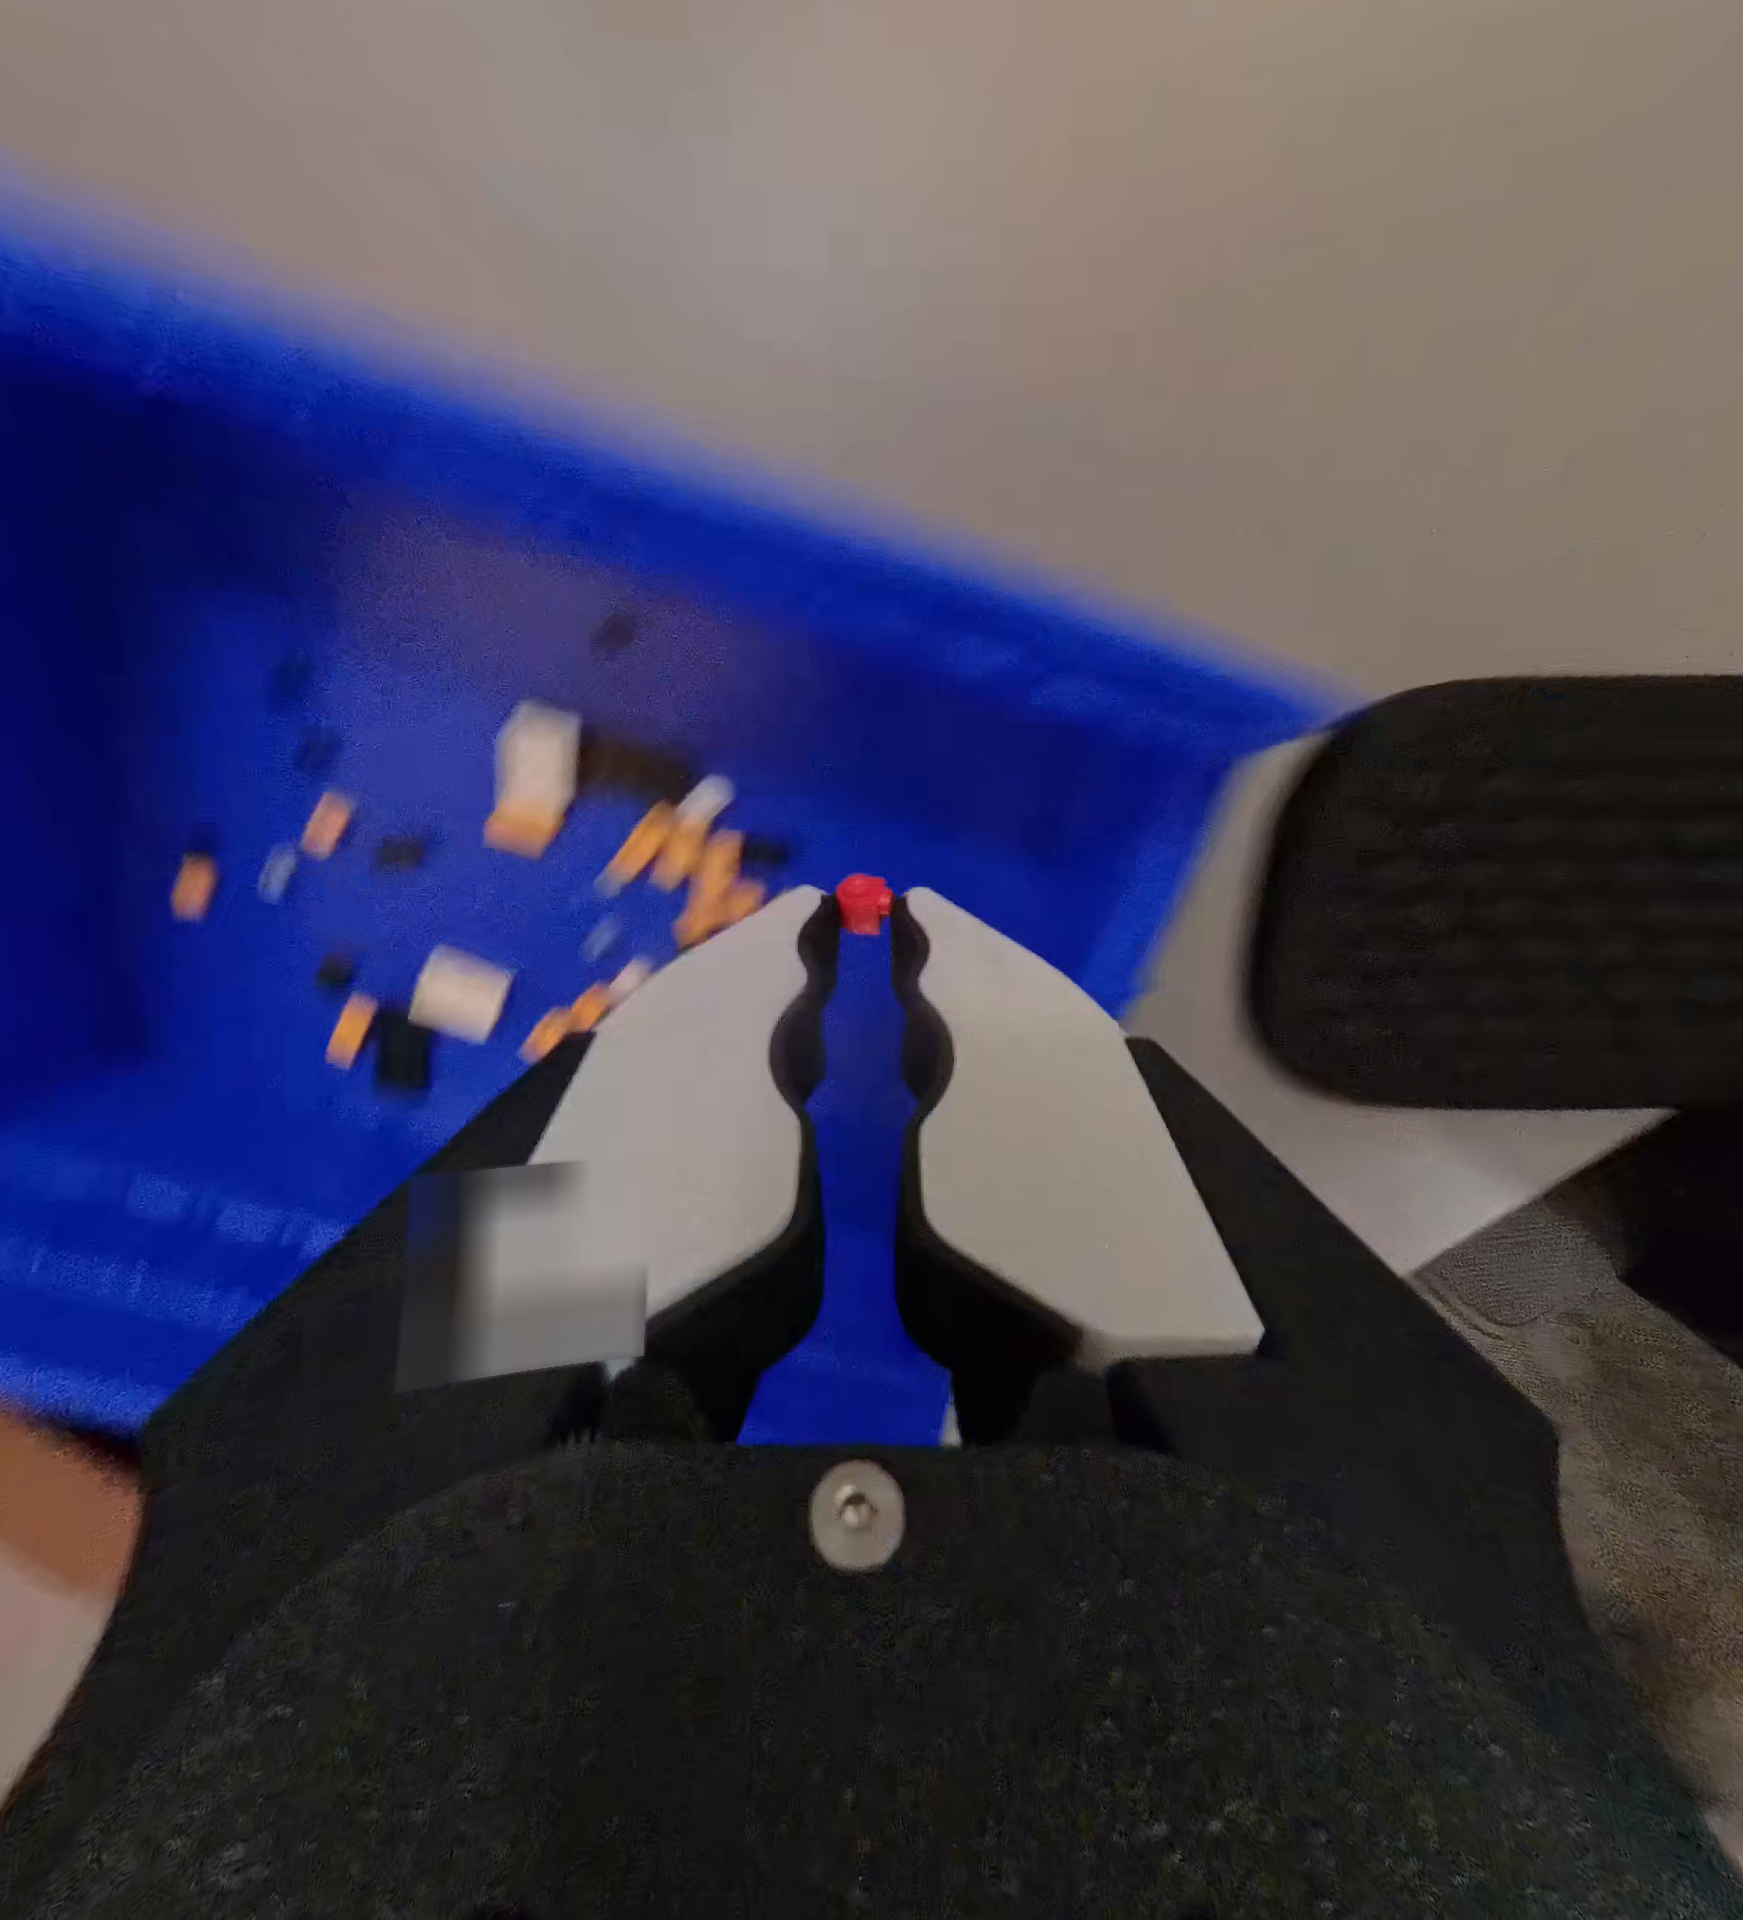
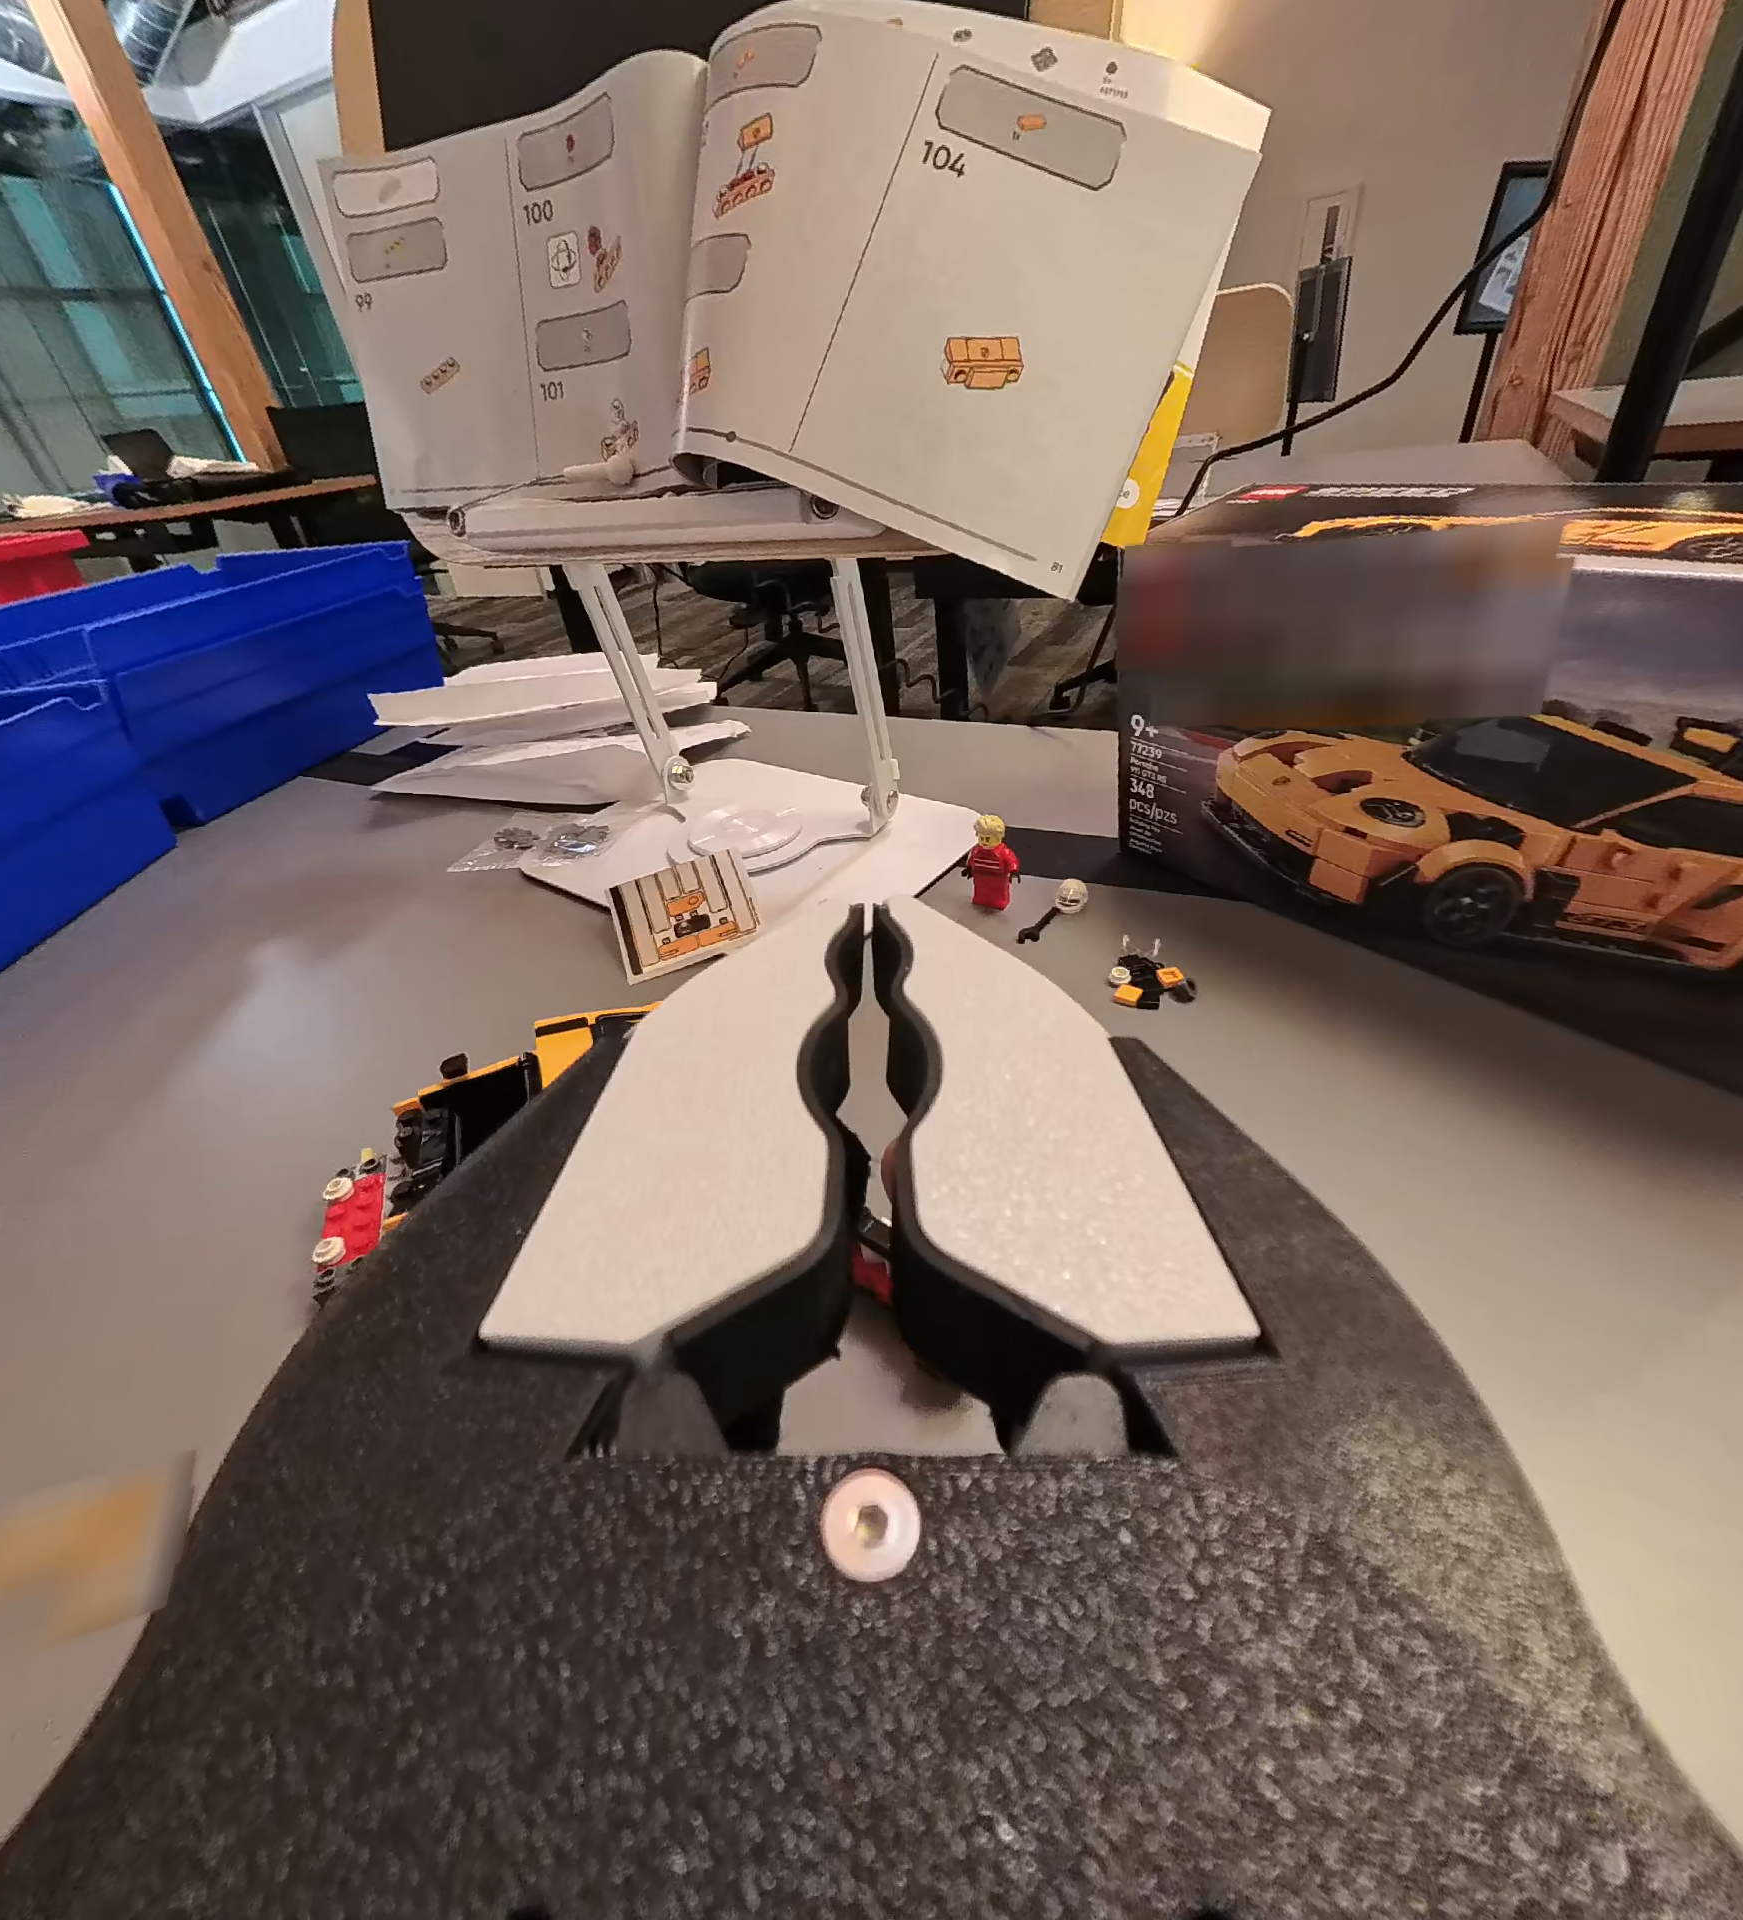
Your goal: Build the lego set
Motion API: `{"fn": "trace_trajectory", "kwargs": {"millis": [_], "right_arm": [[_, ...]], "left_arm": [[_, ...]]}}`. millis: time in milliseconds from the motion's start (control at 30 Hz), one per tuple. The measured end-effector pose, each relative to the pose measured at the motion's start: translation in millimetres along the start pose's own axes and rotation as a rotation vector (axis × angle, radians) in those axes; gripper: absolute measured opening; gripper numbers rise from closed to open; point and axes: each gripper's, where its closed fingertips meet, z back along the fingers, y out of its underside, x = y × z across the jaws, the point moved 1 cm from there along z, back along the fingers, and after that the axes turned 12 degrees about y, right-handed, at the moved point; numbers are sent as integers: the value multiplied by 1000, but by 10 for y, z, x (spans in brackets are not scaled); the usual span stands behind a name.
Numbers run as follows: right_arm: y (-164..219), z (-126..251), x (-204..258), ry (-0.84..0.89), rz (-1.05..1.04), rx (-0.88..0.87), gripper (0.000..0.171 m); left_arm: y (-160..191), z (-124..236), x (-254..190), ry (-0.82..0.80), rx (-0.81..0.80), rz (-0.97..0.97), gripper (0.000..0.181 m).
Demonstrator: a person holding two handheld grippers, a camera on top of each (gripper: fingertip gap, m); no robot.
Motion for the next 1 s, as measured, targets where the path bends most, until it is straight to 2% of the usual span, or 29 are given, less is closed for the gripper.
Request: {"fn": "trace_trajectory", "kwargs": {"millis": [133,233,400,500,567,700,800,900,1000], "right_arm": [[-10,11,14,-1,8,-6,1],[-36,31,23,1,22,-19,1],[-70,58,37,0,47,-36,1],[-76,62,44,-6,56,-38,1],[-71,59,45,-12,60,-36,1],[-77,62,49,-20,55,-36,1],[-79,65,50,-20,52,-35,1],[-79,67,64,-27,44,-33,1],[-61,60,84,-36,37,-23,1]], "left_arm": [[-613,-390,-1060,68,-45,-348,10],[-893,-883,-1523,111,-22,-505,10],[-1092,-1560,-1842,168,67,-609,9],[-1135,-1715,-1941,173,101,-659,9],[-1156,-1734,-1995,192,95,-666,17],[-1122,-1606,-1998,201,58,-653,28],[-1081,-1079,-1747,128,-53,-579,27],[-853,-307,-1093,-4,-154,-358,23],[-267,138,-212,-135,-110,-65,20]]}}
